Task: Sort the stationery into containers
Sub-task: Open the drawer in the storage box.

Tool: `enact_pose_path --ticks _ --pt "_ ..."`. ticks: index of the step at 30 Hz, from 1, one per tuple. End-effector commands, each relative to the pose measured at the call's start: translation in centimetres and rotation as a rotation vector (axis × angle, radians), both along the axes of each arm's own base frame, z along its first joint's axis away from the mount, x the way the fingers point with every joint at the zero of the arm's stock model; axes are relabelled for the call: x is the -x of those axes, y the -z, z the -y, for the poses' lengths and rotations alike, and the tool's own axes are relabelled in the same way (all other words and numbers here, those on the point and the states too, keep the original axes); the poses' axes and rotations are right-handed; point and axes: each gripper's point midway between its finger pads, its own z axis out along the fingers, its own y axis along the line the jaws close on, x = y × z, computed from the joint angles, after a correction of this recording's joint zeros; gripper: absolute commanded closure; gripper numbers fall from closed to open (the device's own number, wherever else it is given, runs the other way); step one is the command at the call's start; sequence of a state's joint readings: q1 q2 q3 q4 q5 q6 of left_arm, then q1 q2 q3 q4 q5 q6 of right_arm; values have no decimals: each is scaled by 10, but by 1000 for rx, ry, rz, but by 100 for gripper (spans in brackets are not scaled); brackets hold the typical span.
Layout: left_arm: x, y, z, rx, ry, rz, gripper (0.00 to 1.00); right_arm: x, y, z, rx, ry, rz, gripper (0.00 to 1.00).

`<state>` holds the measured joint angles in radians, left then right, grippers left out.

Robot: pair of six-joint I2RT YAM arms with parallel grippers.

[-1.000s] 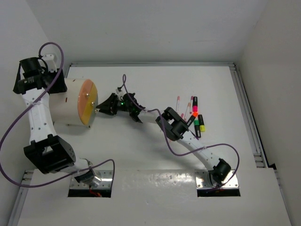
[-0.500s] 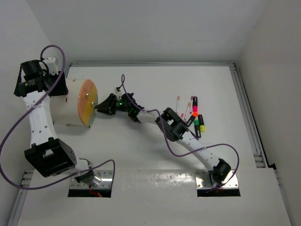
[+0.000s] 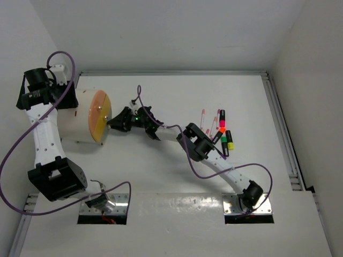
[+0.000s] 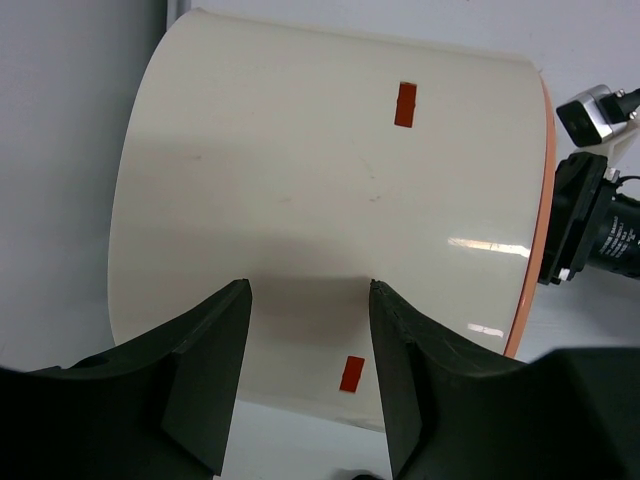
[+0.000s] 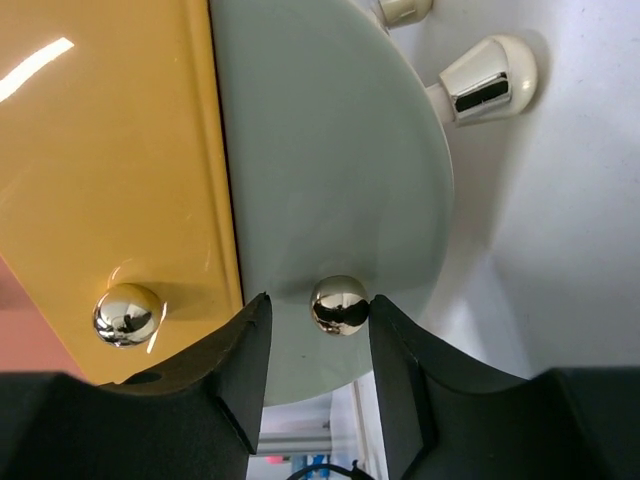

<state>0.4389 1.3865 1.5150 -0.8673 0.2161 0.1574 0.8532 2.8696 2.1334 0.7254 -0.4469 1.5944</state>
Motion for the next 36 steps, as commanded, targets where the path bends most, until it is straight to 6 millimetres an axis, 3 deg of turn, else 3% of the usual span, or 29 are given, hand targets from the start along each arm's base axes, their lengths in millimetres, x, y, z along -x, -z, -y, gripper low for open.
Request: enact_pose_path --ticks 1,23,26,33,36 --pt "2 -4 7 -8 26 2 43 8 -56 -10 -107 -21 94 57" --pt "1 -1 5 -10 21 -7 43 18 -52 -17 -100 -34 89 71" --pt "2 1 5 -7 23 -12 43 17 -52 -16 -97 -31 86 76" --pt "2 3 5 -7 14 -17 43 19 -51 -10 -95 -44 83 99" --pt "2 3 5 -3 11 -16 43 15 -53 -4 -95 -42 87 100"
